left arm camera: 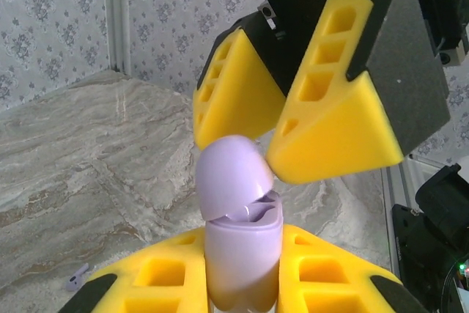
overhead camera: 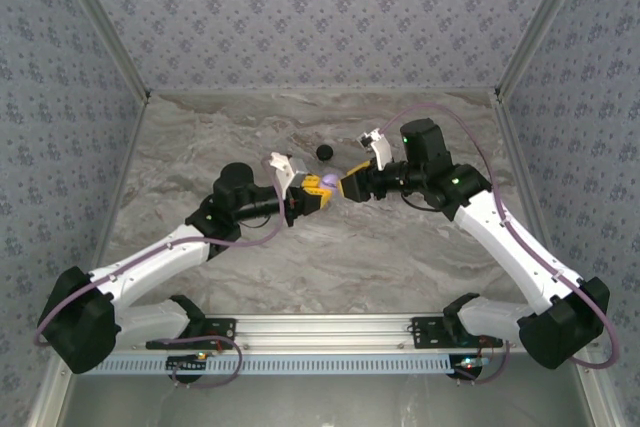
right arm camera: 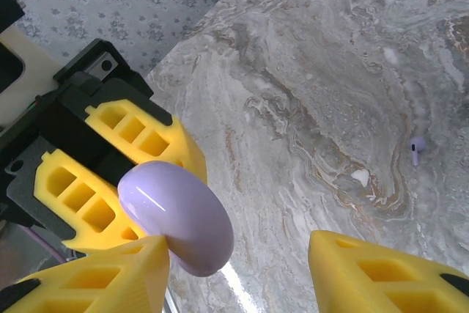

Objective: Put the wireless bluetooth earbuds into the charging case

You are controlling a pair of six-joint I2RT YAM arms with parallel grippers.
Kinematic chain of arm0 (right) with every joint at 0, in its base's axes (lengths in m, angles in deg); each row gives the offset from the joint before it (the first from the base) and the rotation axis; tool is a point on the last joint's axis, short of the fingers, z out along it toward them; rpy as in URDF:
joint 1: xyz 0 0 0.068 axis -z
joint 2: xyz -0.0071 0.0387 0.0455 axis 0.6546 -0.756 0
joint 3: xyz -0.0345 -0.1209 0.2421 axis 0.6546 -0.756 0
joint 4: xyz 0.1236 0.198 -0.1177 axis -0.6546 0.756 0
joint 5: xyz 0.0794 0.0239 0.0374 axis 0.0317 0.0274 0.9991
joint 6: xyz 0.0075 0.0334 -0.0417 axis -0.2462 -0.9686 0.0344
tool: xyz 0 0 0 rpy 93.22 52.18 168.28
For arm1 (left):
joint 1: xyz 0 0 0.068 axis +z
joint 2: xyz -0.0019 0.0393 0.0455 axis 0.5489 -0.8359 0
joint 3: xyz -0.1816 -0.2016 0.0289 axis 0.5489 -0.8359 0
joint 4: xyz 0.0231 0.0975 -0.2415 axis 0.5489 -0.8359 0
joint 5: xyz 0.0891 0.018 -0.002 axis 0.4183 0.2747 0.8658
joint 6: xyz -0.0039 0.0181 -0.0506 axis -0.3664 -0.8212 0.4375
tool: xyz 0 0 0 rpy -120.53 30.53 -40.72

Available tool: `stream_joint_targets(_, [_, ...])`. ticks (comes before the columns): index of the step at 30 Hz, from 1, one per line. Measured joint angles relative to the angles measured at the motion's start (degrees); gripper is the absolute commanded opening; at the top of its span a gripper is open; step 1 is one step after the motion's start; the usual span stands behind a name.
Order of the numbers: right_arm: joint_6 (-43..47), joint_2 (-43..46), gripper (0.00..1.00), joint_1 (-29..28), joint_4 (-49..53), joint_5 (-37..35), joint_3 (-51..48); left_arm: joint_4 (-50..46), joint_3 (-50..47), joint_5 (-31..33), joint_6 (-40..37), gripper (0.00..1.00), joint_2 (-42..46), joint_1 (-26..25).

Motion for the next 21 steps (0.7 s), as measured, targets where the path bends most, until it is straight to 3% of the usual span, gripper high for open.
stream_joint_targets(10, [-2.1, 0.0, 0.55, 1.1, -0.9, -3.7, 0.0, 2.7, -1.9, -1.4, 0.0, 0.07, -0.1, -1.0])
stream_joint_targets(21, [-4.5, 2.4, 0.56, 9.9, -1.5, -8.5, -1.5, 8.6, -5.5, -1.8, 1.0, 0.08, -2.3, 0.3])
